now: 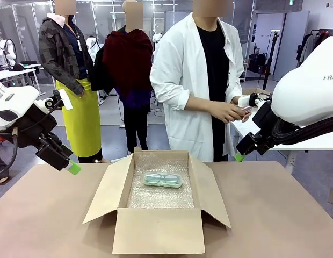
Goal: Pack the glasses set securely to prepare it for shipping.
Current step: Put the Glasses case from the right side of the table into the Package Box.
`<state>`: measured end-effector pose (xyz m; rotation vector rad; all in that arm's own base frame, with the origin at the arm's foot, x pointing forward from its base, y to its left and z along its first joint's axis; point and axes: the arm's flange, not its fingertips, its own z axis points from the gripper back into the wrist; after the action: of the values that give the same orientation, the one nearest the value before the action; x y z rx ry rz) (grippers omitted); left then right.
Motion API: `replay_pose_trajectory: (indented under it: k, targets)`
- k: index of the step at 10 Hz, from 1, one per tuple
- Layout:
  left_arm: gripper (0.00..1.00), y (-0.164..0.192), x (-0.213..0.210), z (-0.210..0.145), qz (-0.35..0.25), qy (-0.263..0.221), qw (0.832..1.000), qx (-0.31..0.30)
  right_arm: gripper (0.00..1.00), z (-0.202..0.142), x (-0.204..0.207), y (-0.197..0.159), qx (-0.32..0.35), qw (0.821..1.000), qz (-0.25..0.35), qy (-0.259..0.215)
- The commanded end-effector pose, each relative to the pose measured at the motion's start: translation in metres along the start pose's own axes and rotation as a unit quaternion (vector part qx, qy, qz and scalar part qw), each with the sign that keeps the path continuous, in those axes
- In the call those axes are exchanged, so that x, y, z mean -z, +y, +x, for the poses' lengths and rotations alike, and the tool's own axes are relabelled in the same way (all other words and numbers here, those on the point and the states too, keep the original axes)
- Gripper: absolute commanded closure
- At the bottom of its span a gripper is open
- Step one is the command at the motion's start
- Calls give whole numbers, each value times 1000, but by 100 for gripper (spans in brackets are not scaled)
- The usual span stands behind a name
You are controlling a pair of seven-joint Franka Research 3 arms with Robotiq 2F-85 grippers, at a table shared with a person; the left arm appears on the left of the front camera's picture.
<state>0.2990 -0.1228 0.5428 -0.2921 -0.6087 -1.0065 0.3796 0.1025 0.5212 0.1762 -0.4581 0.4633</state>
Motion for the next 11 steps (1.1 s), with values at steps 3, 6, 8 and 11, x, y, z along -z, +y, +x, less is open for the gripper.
replay_pose_trajectory:
  k: [3,6,8,11]
  targets:
    - [0,0,0,0,-5,-9,1000,1,0,-1,-2,1,1,1000,0,2]
    - [0,0,0,0,-5,-9,1000,1,0,-1,-2,1,1,1000,0,2]
    - [0,0,0,0,-5,-9,1000,1,0,-1,-2,1,1,1000,0,2]
    - [0,0,0,0,-5,-9,1000,1,0,-1,-2,1,1,1000,0,2]
